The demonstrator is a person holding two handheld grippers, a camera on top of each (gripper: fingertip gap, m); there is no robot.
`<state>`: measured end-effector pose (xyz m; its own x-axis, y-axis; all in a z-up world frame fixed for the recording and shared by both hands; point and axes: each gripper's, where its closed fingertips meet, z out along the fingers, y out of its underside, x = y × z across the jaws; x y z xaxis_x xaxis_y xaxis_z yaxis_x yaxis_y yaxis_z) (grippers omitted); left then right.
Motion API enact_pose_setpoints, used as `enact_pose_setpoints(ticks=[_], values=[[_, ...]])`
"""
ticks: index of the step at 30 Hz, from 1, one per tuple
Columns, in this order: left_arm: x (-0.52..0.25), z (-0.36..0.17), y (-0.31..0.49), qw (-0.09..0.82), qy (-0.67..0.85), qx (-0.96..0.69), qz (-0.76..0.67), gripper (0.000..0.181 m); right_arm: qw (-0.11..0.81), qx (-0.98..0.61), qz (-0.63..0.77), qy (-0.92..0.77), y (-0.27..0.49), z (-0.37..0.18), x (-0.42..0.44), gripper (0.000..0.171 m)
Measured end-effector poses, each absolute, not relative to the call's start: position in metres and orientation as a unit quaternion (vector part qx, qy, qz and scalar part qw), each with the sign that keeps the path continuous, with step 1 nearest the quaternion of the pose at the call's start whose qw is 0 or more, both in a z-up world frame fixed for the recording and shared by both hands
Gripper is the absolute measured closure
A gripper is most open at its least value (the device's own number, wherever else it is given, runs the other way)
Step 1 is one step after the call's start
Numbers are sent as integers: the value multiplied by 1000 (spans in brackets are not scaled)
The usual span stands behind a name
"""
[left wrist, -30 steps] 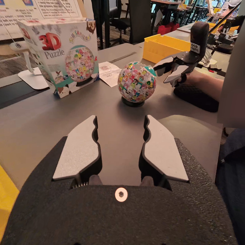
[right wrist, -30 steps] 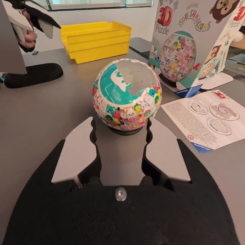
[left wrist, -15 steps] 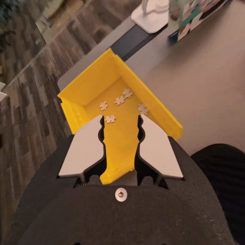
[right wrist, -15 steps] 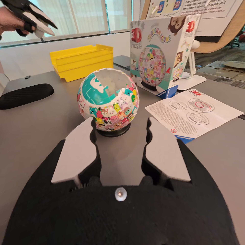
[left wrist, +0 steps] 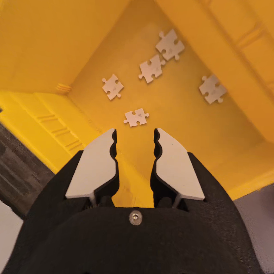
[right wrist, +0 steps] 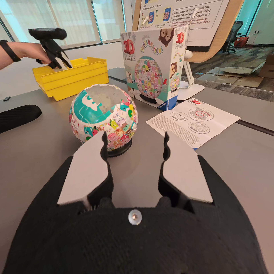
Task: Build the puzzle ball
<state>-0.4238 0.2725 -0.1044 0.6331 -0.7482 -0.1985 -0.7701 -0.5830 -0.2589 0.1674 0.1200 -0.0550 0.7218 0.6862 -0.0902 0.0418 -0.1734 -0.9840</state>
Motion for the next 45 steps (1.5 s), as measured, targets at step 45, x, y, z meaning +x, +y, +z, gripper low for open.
enact_pose_setpoints(ticks=[45], values=[[-149,58,72,427,560,-581,-408,157,600,-615,349,-374,60,23,34,113]])
